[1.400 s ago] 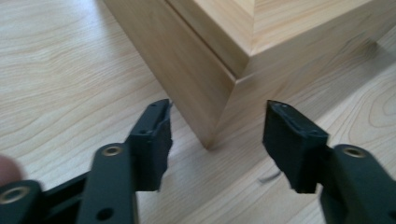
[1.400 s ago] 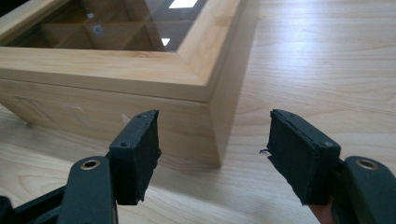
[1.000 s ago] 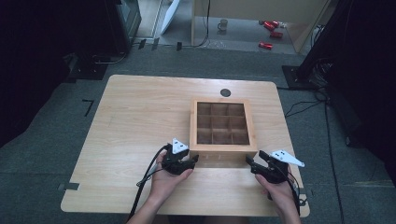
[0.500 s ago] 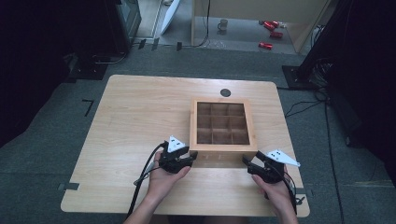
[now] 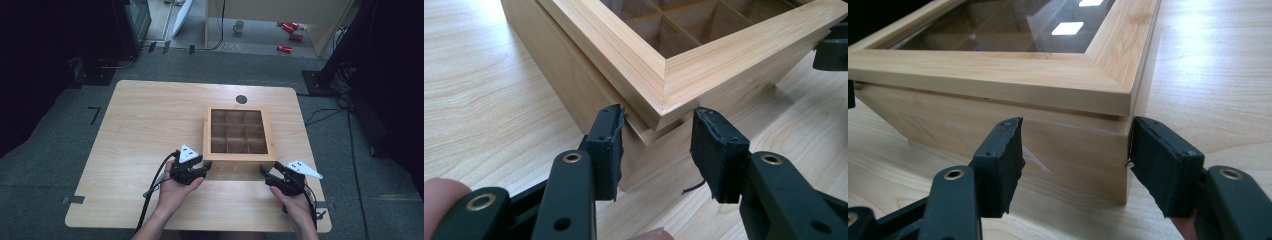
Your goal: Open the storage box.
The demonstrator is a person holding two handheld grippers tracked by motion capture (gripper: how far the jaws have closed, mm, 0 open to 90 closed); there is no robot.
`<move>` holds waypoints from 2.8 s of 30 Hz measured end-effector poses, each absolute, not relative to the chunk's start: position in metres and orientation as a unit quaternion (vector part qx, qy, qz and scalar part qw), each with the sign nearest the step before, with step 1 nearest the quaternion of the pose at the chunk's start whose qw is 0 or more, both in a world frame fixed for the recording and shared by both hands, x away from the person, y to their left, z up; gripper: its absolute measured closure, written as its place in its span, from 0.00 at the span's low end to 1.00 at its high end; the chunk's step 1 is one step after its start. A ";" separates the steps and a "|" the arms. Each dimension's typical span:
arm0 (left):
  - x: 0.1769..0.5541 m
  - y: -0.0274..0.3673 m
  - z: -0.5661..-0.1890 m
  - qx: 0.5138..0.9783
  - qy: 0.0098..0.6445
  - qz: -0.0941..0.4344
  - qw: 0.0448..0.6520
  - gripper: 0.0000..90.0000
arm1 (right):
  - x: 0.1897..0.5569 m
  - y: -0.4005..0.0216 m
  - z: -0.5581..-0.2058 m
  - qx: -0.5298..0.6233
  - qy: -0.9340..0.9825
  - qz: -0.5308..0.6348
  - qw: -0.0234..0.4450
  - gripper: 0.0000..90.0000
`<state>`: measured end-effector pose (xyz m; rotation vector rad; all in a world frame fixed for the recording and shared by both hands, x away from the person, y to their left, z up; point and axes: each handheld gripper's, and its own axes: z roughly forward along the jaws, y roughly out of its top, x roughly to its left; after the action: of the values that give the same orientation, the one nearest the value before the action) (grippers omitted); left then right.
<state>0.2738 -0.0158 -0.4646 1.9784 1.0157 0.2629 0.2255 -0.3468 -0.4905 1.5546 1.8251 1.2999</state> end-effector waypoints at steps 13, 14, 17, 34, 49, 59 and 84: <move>0.274 -0.016 -0.467 0.799 0.408 0.106 0.429 0.62 | 0.223 -0.352 -0.482 0.555 0.617 0.512 0.223 0.51; 0.274 -0.016 -0.467 0.799 0.408 0.106 0.429 0.62 | 0.223 -0.353 -0.481 0.555 0.611 0.519 0.223 0.52; 0.275 -0.016 -0.467 0.798 0.410 0.102 0.430 0.62 | 0.222 -0.354 -0.480 0.551 0.610 0.524 0.224 0.51; 0.276 -0.016 -0.464 0.795 0.408 0.100 0.438 0.62 | 0.225 -0.351 -0.492 0.547 0.640 0.492 0.223 0.49; 0.276 -0.015 -0.463 0.791 0.407 0.097 0.446 0.61 | 0.224 -0.346 -0.490 0.543 0.638 0.486 0.250 0.51; 0.276 -0.016 -0.463 0.794 0.406 0.100 0.441 0.61 | 0.225 -0.348 -0.494 0.547 0.638 0.487 0.236 0.50; 0.252 0.056 -0.505 0.799 0.456 0.133 0.368 0.24 | 0.227 -0.344 -0.486 0.536 0.635 0.487 0.269 0.51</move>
<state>0.2519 0.0559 -0.5046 2.0528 1.1713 0.3427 0.2270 -0.3439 -0.4857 1.4445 1.7114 1.3138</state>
